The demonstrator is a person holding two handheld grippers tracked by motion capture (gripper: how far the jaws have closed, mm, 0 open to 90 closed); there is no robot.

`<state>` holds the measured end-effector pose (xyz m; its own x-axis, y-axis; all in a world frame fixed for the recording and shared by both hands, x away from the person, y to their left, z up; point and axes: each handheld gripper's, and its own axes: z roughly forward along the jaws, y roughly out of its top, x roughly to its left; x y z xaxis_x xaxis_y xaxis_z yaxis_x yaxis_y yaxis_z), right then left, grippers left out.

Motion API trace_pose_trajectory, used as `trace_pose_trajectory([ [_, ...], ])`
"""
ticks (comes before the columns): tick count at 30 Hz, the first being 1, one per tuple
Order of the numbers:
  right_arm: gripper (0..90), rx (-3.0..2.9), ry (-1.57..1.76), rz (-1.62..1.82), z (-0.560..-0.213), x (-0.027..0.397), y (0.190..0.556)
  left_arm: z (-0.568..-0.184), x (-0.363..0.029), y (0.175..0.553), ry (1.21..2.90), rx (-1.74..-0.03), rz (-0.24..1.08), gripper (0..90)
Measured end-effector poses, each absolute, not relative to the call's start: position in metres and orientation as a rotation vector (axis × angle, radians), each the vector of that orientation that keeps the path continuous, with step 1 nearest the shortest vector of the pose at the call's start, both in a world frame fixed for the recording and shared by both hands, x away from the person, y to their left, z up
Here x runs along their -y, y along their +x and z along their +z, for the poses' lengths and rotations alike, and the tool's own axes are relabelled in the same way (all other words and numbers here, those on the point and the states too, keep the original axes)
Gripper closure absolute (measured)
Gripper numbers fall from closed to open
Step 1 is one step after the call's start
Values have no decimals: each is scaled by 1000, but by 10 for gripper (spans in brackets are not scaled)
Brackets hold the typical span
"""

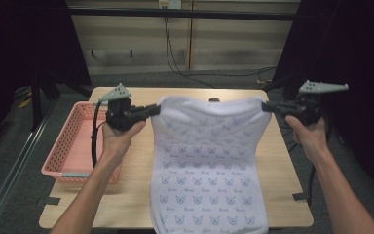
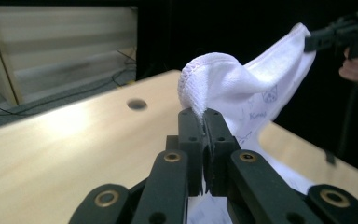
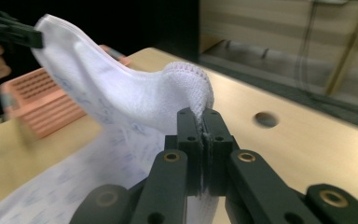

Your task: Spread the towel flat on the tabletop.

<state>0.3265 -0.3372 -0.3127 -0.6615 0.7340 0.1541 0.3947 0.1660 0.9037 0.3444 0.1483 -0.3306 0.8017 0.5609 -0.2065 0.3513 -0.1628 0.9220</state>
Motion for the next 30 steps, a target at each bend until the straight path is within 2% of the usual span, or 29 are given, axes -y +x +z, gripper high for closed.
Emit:
trace_pose_trajectory([
  [1,880,-2160,1083,1486,-323,337,310,-340,-147,326,1784,-704,172,878],
  [2,880,-2160,1083,1486,-323,337,310,-340,-147,326,1784,-704,172,878],
  [3,879,-2200,1088,1481,-338,335,289,-344,-145,317,1808,-692,182,878],
  [10,880,-2290,1132,1488,-374,333,240,-372,-150,270,1858,-713,104,878],
  [11,880,-2311,1138,1462,-380,332,232,-379,-151,263,1882,-739,129,878],
  [12,879,-2333,1144,1462,-387,332,226,-387,-151,259,1887,-742,83,878],
  [13,880,-2376,1178,1453,-405,330,214,-413,-151,246,1949,-761,67,877],
  [14,880,-2376,1178,1453,-405,330,214,-413,-151,246,1949,-761,67,878],
  [15,880,-2408,1248,1449,-428,329,205,-425,-152,243,1957,-763,15,878],
  [16,880,-2408,1248,1449,-428,329,205,-436,-153,241,1968,-784,3,878],
  [17,880,-2447,1321,1394,-451,328,199,-445,-154,239,1973,-810,-16,877],
  [21,880,-2455,1416,1390,-472,329,192,-466,-159,229,2002,-821,-23,878],
  [30,881,-2593,1425,1159,-491,318,197,-493,-134,233,2154,-844,-85,877],
])
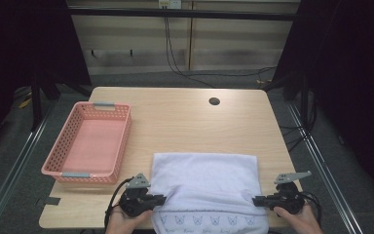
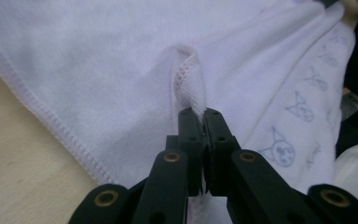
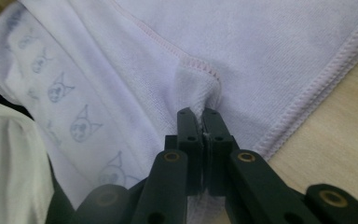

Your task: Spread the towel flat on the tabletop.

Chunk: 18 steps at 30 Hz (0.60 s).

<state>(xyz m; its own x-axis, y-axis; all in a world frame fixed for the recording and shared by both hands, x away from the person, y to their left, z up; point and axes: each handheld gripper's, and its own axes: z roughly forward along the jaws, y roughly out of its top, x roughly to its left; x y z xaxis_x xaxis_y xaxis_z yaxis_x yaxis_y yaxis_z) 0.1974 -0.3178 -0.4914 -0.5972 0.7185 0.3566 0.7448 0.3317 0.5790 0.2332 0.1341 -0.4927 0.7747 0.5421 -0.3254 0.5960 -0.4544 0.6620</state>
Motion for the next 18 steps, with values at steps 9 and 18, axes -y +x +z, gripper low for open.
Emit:
trace_pose_trajectory([
  [9,882,2565,-1477,-1130,-493,316,220,-497,-127,280,2117,-926,19,878],
  [18,882,2599,-1585,-1154,-495,318,276,-501,-117,332,2065,-986,72,878],
])
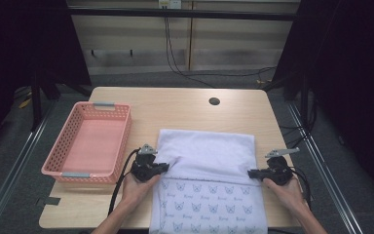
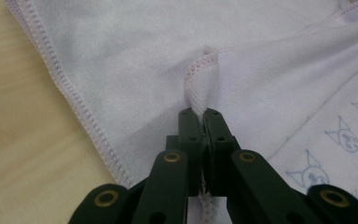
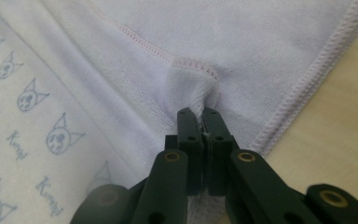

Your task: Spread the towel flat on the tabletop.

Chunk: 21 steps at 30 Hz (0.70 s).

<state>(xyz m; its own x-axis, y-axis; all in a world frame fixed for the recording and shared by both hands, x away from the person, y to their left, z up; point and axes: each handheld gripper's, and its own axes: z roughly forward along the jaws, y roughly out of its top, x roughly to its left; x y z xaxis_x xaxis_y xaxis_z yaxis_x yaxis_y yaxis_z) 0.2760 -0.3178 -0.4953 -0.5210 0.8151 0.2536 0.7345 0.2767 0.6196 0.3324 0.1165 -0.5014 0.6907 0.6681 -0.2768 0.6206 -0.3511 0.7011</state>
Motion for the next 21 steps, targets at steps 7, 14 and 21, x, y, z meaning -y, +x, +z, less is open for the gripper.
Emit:
trace_pose_trajectory([
  [7,882,-2351,1485,1067,-498,321,311,-504,-111,366,2031,-1036,139,878],
  [14,882,-2320,1487,1080,-501,321,340,-504,-109,395,2037,-1057,164,878],
  [21,882,-2280,1502,1092,-503,319,368,-504,-109,415,2022,-1095,191,877],
])
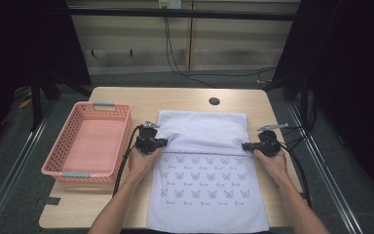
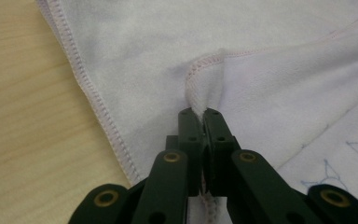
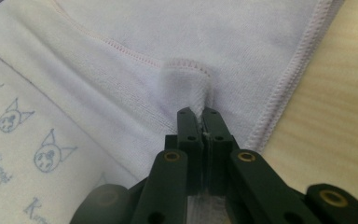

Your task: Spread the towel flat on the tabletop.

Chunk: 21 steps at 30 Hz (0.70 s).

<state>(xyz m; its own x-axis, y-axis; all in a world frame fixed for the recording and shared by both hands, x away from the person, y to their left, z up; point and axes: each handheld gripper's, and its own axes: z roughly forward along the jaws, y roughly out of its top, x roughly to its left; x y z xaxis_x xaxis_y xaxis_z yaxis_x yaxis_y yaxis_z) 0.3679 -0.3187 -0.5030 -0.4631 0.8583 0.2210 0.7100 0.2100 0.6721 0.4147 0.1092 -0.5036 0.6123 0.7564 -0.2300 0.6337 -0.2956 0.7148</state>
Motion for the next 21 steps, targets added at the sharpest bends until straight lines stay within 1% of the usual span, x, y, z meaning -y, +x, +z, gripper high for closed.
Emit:
trace_pose_trajectory([
  [6,882,-2274,1511,1072,-502,318,385,-504,-113,423,2018,-1102,195,876],
  [10,881,-2270,1479,1091,-493,318,390,-498,-118,422,1989,-1099,175,877],
  [12,881,-2221,1455,1200,-479,324,387,-490,-120,418,1980,-1076,185,877],
  [13,881,-2221,1455,1200,-479,324,387,-483,-123,416,1954,-1059,171,877],
  [16,881,-2183,1410,1269,-459,332,381,-463,-130,410,1895,-1026,160,877],
  [21,881,-2094,1322,1402,-415,339,372,-430,-144,399,1839,-963,173,877],
])
